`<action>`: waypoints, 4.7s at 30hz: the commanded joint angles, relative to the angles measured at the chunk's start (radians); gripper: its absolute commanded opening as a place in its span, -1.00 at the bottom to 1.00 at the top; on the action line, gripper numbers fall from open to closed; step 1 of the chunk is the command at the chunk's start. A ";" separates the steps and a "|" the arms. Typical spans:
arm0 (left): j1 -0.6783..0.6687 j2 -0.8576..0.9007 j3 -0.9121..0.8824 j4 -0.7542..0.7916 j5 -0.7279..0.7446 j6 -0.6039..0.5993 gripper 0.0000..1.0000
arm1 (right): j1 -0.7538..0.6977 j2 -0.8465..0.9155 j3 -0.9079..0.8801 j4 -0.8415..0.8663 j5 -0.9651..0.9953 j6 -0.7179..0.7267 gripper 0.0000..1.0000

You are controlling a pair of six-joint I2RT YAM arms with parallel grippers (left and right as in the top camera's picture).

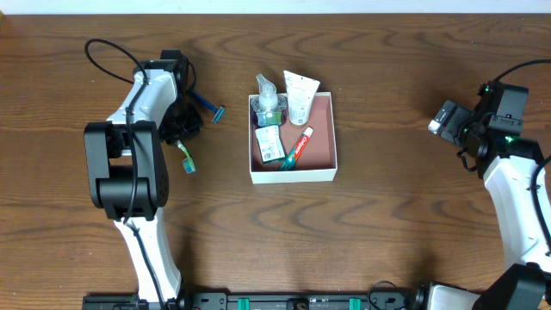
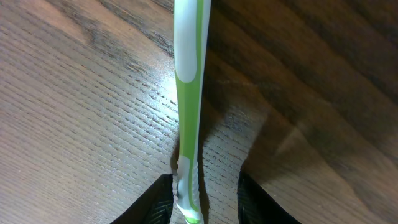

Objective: Pack container
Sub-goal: 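Lift the toothbrush and carry it over the box with left gripper, then lower the toothbrush into the box and open the left gripper, then withdraw the left gripper to the blue razor left of box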

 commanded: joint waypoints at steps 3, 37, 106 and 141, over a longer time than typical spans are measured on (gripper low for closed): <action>0.005 0.054 -0.043 0.034 0.025 0.007 -0.33 | -0.010 -0.015 0.013 -0.001 0.010 -0.008 0.99; 0.003 -0.023 0.066 -0.076 0.155 0.044 -0.89 | -0.010 -0.015 0.013 -0.002 0.010 -0.008 0.98; -0.776 -0.226 0.127 0.160 -0.143 -0.021 -0.16 | -0.010 -0.015 0.013 -0.001 0.010 -0.008 0.98; -0.237 -0.289 0.127 0.227 -0.131 0.020 0.16 | -0.010 -0.015 0.013 -0.001 0.010 -0.008 0.99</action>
